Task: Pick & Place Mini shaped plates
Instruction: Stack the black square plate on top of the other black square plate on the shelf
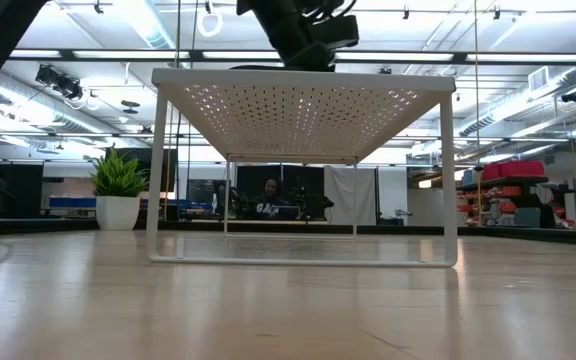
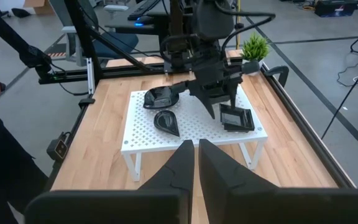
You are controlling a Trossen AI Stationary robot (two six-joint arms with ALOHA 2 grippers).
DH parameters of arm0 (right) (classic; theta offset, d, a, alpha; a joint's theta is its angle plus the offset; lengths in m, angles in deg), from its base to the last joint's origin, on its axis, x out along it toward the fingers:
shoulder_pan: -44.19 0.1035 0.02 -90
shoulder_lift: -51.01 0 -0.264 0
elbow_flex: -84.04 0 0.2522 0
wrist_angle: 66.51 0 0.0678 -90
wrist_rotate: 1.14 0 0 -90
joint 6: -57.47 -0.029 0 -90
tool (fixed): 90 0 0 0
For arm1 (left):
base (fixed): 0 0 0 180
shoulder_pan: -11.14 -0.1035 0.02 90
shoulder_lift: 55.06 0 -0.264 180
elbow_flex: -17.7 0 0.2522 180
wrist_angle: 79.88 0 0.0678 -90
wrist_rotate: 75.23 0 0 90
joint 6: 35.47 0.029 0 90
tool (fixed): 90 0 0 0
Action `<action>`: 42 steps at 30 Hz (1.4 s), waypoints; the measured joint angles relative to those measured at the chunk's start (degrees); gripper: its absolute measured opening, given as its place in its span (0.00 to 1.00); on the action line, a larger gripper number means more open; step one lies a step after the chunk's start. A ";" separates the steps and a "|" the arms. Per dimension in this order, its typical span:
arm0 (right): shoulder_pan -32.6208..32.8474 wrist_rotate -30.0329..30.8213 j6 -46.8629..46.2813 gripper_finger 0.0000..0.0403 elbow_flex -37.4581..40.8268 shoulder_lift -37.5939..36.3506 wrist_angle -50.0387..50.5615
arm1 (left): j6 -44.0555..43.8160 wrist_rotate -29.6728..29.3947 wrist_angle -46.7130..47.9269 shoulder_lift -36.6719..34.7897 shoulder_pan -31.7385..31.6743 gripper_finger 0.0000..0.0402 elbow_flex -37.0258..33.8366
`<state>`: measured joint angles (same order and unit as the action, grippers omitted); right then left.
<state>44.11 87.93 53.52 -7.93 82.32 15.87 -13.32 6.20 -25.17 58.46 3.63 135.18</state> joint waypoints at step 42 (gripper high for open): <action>0.00 0.00 -0.02 0.07 0.01 -0.02 0.00 | 4.17 -3.80 0.53 0.59 0.60 0.07 -0.11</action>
<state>44.11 87.93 53.50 -7.92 82.30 15.87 -9.15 2.40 -24.64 59.05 4.23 135.07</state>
